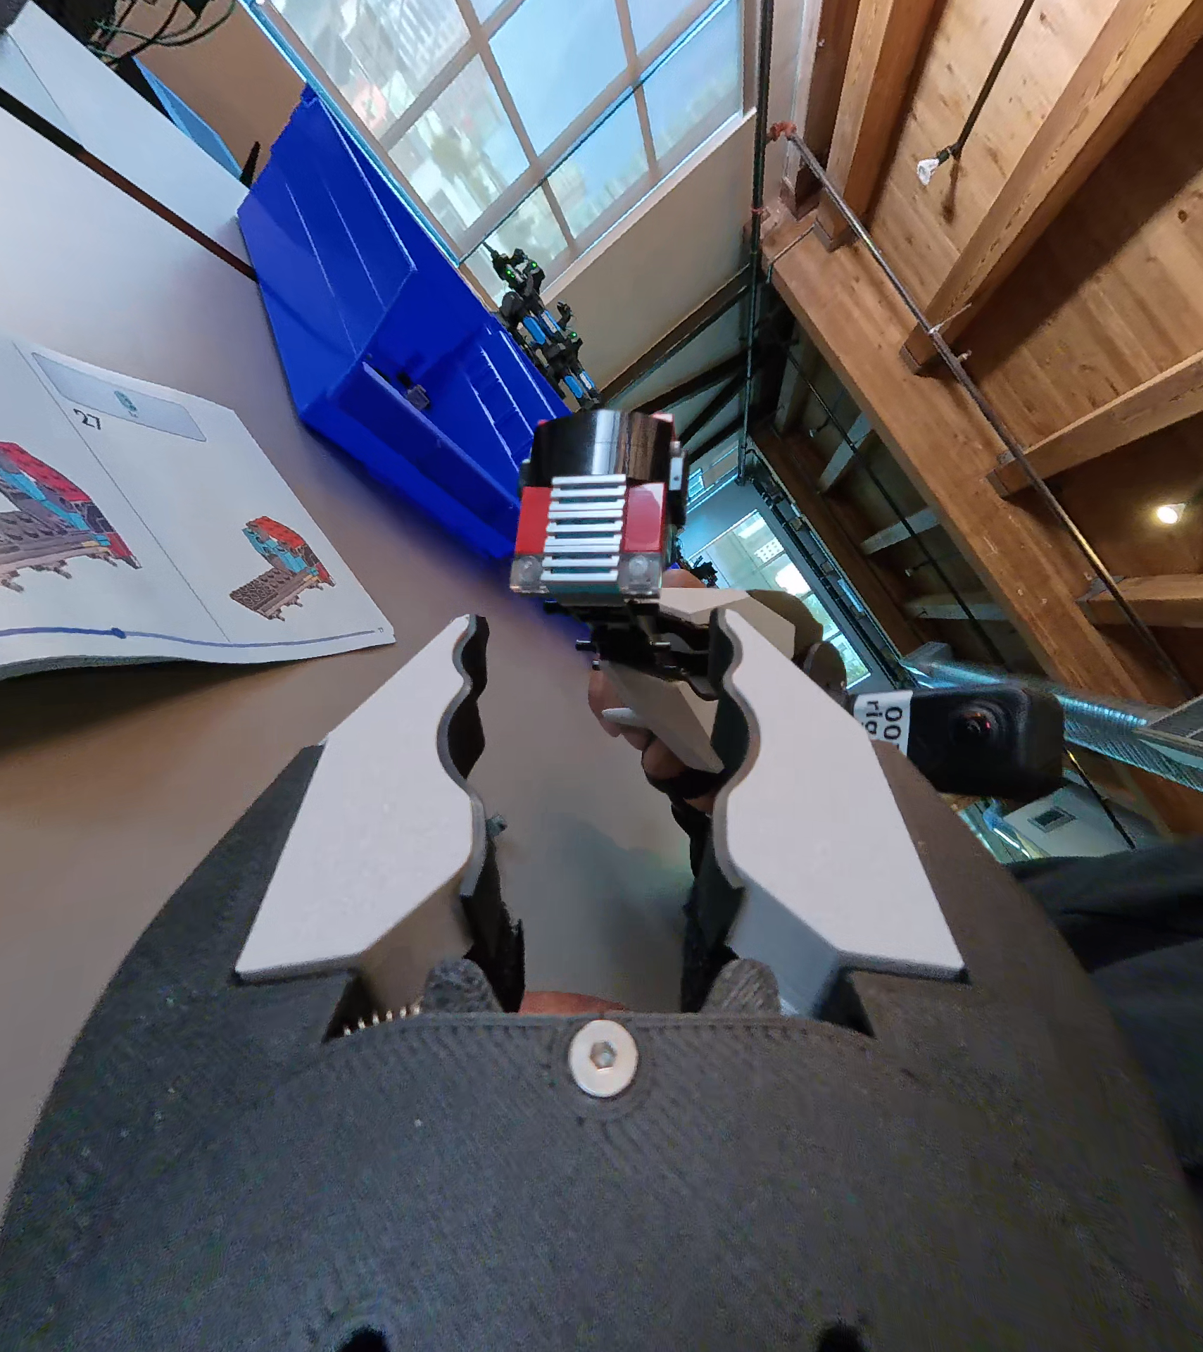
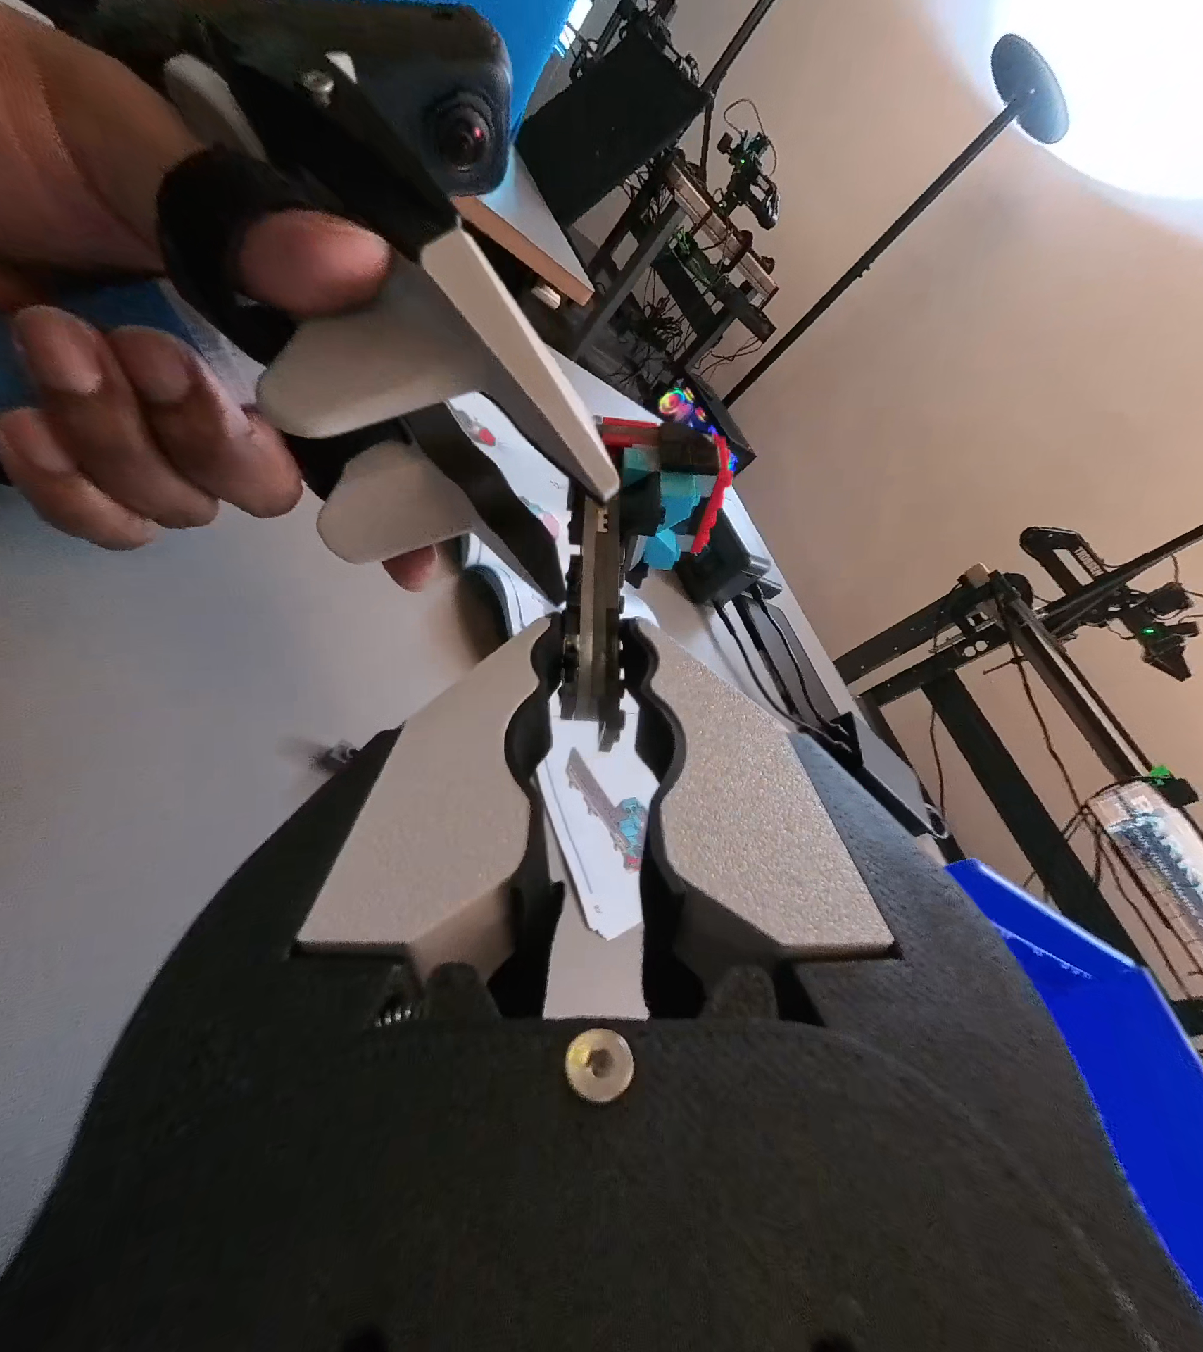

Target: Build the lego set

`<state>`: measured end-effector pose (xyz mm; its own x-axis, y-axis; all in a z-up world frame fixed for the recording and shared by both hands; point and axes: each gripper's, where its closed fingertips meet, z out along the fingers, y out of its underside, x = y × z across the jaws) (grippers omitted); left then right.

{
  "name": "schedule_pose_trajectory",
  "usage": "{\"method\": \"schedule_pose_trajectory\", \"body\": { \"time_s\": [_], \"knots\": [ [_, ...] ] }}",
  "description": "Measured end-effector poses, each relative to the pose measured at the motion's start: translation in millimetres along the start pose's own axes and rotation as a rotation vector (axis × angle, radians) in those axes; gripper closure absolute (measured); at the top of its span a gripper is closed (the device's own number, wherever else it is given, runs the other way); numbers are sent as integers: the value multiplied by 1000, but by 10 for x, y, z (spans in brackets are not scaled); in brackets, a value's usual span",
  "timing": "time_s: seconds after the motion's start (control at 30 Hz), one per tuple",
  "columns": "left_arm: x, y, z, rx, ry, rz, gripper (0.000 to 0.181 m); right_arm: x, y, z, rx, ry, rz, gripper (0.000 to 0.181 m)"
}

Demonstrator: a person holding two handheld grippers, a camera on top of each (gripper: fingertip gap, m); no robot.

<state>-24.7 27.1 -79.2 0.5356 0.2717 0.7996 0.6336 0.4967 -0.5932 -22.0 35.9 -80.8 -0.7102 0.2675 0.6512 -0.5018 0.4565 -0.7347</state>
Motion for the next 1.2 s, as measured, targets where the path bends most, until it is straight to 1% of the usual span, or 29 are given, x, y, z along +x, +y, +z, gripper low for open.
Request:
{"method": "schedule_pose_trajectory", "body": {
  "time_s": [0.23, 0.4, 0.5, 0.63, 0.87, 1.03, 1.2],
  "knots": [
    [-130, 21, 73, 28, -90, -95, 129, 1, 80, 46, -54, 81, -172, 165],
    [-131, 40, 118, 52, -100, -155, 142, -13, 149, 73, -83, 127, -285, 165],
    [-170, 75, 164, 64, -118, -188, 147, -7, 171, 87, -101, 164, -355, 165],
    [-183, 52, 207, 117, -112, -226, 157, 2, 218, 110, -136, 199, -412, 165],
    [-225, 33, 225, 173, -135, -267, 158, 8, 241, 135, -170, 248, -516, 165],
    [-221, 42, 207, 152, -139, -259, 157, 8, 243, 156, -195, 287, -591, 165],
    [-223, 23, 195, 174, -145, -265, 157, -1, 223, 175, -206, 309, -632, 165]
  ]
}}
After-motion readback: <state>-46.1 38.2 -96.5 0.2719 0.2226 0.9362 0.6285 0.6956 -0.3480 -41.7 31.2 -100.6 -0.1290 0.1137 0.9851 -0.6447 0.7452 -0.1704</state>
